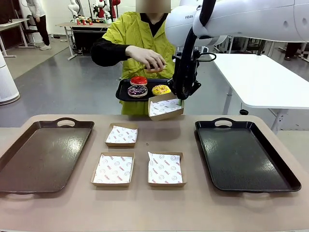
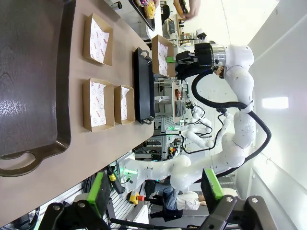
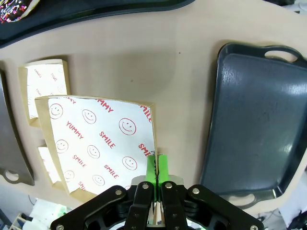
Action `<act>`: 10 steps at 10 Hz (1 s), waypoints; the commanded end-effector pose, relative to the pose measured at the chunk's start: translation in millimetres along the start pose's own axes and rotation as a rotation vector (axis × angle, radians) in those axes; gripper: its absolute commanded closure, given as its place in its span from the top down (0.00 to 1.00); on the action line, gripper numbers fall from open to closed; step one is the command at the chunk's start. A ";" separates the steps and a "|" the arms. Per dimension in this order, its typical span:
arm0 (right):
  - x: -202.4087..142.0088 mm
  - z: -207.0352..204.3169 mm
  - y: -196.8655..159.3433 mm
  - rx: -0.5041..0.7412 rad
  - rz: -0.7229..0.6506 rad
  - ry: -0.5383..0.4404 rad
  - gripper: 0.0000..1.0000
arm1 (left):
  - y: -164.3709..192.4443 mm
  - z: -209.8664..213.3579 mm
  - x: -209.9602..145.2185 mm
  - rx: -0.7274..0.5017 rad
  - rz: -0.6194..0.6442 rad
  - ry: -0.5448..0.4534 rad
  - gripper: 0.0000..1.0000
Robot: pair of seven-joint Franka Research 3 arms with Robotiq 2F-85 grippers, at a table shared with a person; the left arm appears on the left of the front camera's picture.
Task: Individually package the donuts and arrange them on the tray.
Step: Place the picked Paper togo box on the Handle tray while simultaneously picking up another Paper togo box from the table with the other hand.
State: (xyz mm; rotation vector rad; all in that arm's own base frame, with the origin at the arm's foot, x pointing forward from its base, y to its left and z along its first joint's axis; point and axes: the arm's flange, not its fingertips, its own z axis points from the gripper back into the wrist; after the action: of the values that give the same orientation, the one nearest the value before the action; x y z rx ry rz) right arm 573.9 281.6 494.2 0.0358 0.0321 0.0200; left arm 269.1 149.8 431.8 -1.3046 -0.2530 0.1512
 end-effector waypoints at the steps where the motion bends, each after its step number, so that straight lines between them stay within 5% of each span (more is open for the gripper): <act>1: -2.8 0.7 -0.9 -0.001 0.000 0.000 0.00 | -0.3 0.4 1.3 -0.008 -0.011 -0.016 1.00; 10: -2.8 0.7 -0.9 -0.001 0.000 0.000 0.00 | -0.3 0.4 1.3 -0.008 -0.011 -0.016 1.00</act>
State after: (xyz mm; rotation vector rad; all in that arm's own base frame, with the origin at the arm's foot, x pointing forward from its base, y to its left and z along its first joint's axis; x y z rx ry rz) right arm 573.9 281.6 494.2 0.0358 0.0321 0.0200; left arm 269.1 149.8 431.8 -1.3047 -0.2530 0.1512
